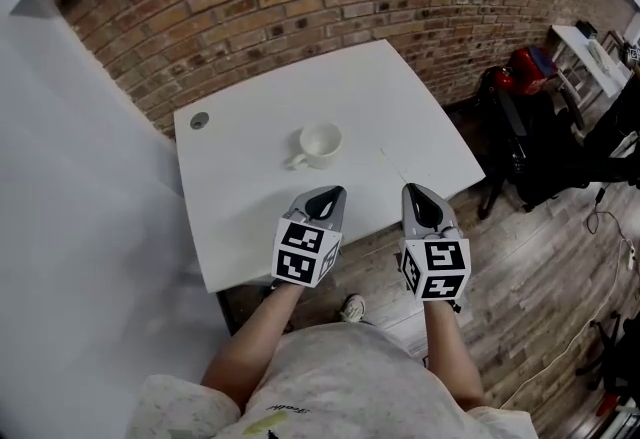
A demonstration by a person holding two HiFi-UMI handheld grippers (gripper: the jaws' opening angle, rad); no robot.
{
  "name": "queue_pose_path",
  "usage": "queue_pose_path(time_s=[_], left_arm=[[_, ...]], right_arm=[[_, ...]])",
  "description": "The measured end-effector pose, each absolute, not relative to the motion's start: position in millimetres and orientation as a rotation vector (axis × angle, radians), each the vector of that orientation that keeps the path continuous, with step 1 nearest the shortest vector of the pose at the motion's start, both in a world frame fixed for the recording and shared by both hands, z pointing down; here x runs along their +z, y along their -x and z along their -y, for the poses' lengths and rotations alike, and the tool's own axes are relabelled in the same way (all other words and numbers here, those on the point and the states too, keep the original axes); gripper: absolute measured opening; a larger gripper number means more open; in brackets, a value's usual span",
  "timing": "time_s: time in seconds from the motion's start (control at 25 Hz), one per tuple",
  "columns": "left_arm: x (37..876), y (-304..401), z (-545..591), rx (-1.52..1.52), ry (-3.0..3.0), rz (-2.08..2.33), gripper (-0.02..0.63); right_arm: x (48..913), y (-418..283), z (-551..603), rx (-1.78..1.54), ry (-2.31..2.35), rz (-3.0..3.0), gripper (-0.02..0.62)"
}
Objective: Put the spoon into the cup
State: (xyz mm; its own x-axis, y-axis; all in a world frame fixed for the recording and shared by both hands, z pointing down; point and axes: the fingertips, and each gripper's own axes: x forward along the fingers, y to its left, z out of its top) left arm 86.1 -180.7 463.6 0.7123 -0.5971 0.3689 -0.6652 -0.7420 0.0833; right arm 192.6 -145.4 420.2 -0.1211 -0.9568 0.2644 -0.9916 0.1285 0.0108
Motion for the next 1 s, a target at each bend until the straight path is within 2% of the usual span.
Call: queue_pose_path(time_s=[0.28,1.0], left_arm=[[470,-77,209,0.479,-2.632,1.147,-0.008],[479,-12,278,0.451,-2.527,1.253,-0.008]], right_arm=[[424,-192,184,0.251,-1.825,2.290,0.014],[445,-116,267,0.299,-1.589,2.339,0.015]])
